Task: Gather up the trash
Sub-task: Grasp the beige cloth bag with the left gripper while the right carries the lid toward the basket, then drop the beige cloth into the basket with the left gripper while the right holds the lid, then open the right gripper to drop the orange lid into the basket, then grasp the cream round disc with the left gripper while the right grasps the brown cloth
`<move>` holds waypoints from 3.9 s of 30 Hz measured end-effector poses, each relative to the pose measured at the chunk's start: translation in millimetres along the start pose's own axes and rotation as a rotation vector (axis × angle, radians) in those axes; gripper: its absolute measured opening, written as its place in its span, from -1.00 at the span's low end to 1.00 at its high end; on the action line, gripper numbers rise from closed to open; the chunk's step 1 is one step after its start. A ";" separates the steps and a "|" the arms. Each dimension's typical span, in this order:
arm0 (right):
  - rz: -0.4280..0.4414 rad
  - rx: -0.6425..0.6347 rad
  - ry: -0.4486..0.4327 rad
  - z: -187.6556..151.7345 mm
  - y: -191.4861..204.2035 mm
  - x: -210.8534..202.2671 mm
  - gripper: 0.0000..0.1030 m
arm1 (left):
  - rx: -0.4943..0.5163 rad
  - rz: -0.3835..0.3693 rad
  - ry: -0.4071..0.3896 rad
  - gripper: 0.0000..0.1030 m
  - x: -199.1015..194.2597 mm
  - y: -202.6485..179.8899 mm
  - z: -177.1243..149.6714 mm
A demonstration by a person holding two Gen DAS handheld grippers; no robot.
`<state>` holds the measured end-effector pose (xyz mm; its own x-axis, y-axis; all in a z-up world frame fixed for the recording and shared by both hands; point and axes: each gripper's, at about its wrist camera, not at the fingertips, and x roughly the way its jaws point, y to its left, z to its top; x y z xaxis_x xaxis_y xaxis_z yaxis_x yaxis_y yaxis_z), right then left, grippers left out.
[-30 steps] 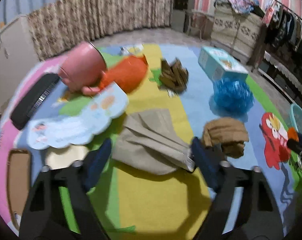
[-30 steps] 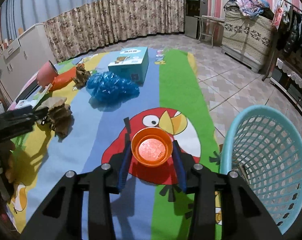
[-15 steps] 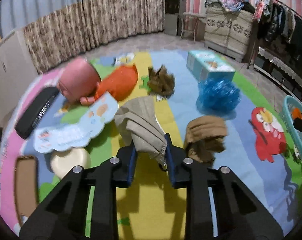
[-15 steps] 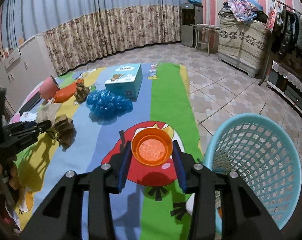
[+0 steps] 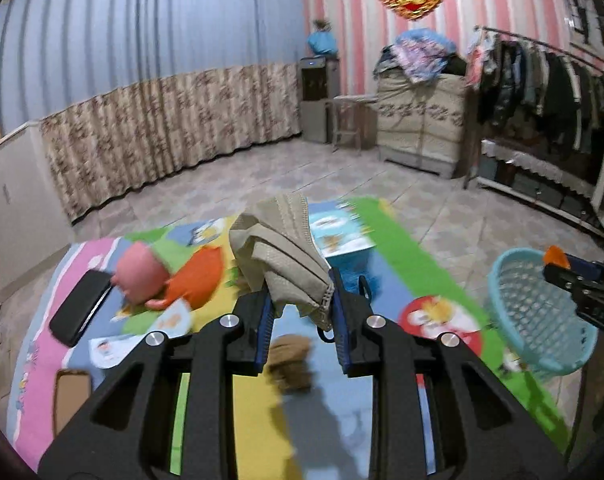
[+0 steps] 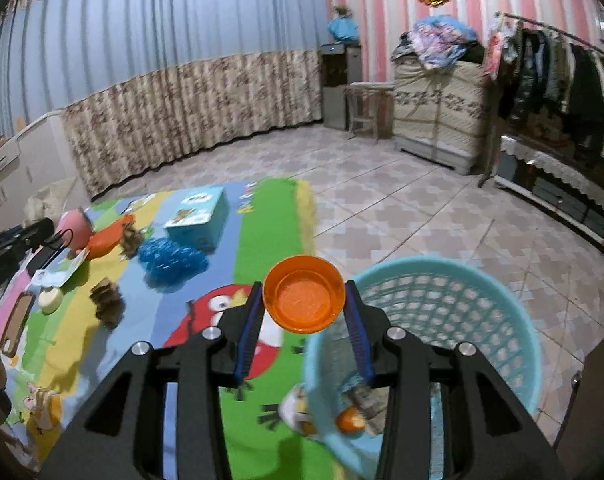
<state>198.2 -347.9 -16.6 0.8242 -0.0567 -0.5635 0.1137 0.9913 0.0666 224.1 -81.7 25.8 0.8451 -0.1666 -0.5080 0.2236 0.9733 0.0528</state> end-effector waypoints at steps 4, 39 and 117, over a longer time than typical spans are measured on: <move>-0.062 0.023 -0.027 3.8 -28.8 -12.0 -0.22 | 0.017 -0.065 -0.019 -0.53 0.9 -35.5 5.0; -0.257 0.250 -0.017 -19.9 -160.6 -20.5 -0.22 | 0.150 -0.386 0.058 0.10 59.5 -250.8 -39.2; -0.023 -0.029 0.155 -24.4 116.1 67.7 0.81 | -0.268 0.117 0.305 0.88 62.0 183.7 -109.4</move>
<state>253.6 -233.7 -67.1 0.7256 -0.0627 -0.6853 0.1139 0.9930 0.0298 264.4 104.0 -90.1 0.6656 -0.0370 -0.7454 -0.0341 0.9962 -0.0799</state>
